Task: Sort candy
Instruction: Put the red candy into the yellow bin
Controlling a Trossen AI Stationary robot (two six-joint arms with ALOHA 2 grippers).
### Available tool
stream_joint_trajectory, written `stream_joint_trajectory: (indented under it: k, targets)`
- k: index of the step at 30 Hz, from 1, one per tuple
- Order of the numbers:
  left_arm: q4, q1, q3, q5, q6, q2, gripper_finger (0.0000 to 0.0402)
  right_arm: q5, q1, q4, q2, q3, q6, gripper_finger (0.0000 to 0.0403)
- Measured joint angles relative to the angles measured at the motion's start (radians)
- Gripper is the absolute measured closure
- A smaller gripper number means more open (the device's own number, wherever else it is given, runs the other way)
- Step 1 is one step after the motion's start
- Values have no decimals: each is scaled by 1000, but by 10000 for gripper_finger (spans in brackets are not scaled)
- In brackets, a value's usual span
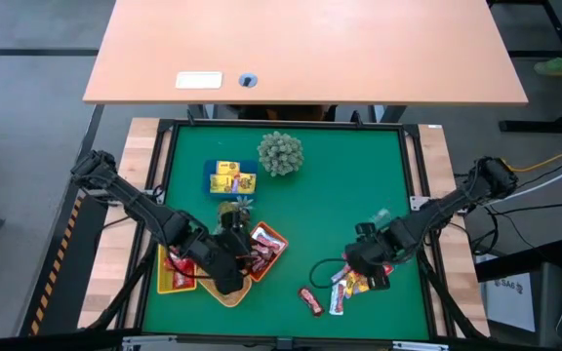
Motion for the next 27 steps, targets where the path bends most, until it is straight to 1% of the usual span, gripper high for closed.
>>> stream_joint_trajectory:
  k: [5, 8, 11, 15, 19, 23, 27]
  targets:
    - [0, 25, 0, 3, 6, 0, 246, 41, 66, 40, 0, -87, 137, 194]
    - [0, 35, 0, 5, 7, 0, 246, 57, 98, 119, 0, -144, 184, 194]
    - [0, 43, 0, 5, 7, 0, 246, 69, 115, 220, 0, -201, 191, 194]
    - [0, 47, 0, 5, 7, 0, 246, 109, 123, 293, 0, -250, 192, 194]
    - [0, 47, 0, 6, 7, 0, 246, 159, 123, 298, 0, -274, 196, 194]
    - [0, 47, 0, 35, 7, 0, 246, 159, 123, 296, 5, -290, 211, 194]
    - [0, 47, 0, 39, 7, 0, 246, 141, 123, 297, 33, -295, 211, 194]
